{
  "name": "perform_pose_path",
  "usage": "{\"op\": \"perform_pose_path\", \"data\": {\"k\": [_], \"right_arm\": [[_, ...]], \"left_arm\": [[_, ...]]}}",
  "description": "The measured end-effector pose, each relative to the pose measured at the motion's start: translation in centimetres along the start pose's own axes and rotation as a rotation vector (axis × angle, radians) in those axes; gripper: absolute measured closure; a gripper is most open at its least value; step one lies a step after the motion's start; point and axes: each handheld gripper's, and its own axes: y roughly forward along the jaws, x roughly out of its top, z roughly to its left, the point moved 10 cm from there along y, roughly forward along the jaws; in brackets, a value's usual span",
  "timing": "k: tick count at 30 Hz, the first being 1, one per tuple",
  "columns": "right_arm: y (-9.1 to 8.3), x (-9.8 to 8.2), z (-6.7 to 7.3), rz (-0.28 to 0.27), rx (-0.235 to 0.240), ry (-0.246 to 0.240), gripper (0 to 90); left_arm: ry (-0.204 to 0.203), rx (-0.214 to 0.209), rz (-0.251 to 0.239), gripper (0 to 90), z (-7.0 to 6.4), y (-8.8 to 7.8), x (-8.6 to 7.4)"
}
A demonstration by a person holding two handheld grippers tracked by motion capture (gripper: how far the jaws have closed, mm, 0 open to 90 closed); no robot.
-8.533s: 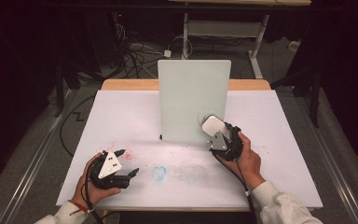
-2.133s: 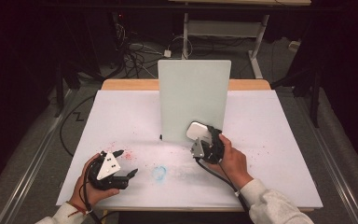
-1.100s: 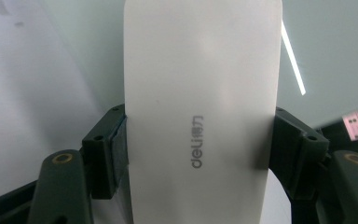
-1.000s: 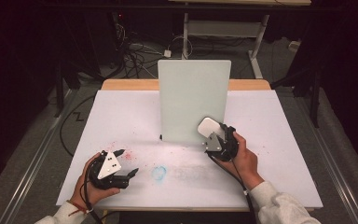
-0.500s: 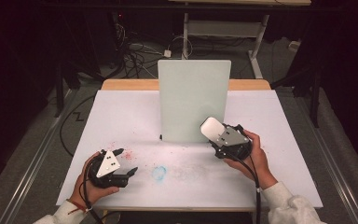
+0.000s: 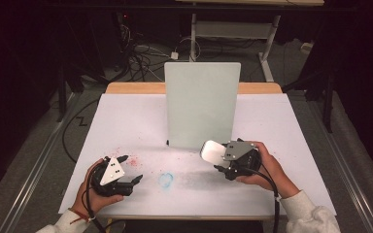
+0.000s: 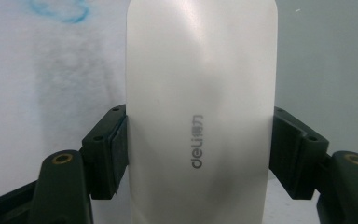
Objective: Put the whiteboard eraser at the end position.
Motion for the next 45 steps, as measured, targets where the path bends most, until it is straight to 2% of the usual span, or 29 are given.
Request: {"op": "perform_pose_path", "data": {"k": [5, 7, 12, 18, 19, 22, 25, 29, 31, 35, 45], "right_arm": [[1.0, 0.3, 1.5, 0.063, 0.052, -0.040, 31.0], [1.6, 0.4, 2.1, 0.085, 0.075, -0.036, 31.0], [3.3, 0.1, 3.4, 0.153, 0.121, -0.085, 30.9], [4.7, 0.4, 4.9, 0.169, 0.170, -0.119, 30.8], [4.9, 0.5, 5.1, 0.162, 0.166, -0.127, 30.8], [4.9, 0.7, 5.3, 0.149, 0.192, -0.122, 30.8], [5.0, 0.7, 5.3, 0.132, 0.191, -0.108, 30.6], [4.8, 0.8, 4.9, 0.097, 0.166, -0.068, 28.8], [4.4, 0.9, 4.8, 0.070, 0.166, -0.049, 28.7], [3.3, 1.2, 4.1, 0.016, 0.137, -0.015, 26.2], [-0.1, 0.7, -0.1, -0.111, -0.071, 0.103, 24.1]], "left_arm": [[0.013, -0.009, 0.002, 19.6, -0.3, 0.3, 0.2], [0.019, -0.013, 0.002, 19.6, -0.4, 0.4, 0.3], [0.020, -0.022, 0.006, 19.5, -0.5, 0.6, 0.3], [0.028, -0.028, 0.012, 19.5, -0.7, 0.7, 0.4], [0.028, -0.029, 0.011, 19.5, -0.7, 0.7, 0.4], [0.028, -0.031, 0.015, 19.5, -0.7, 0.8, 0.3], [0.031, -0.032, 0.017, 19.5, -0.8, 0.8, 0.3], [0.031, -0.031, 0.018, 19.5, -0.8, 0.7, 0.3], [0.031, -0.032, 0.017, 19.5, -0.8, 0.7, 0.3], [0.030, -0.031, 0.014, 19.4, -0.8, 0.7, 0.4], [0.028, -0.031, 0.009, 18.8, -0.7, 0.9, 0.6]]}}
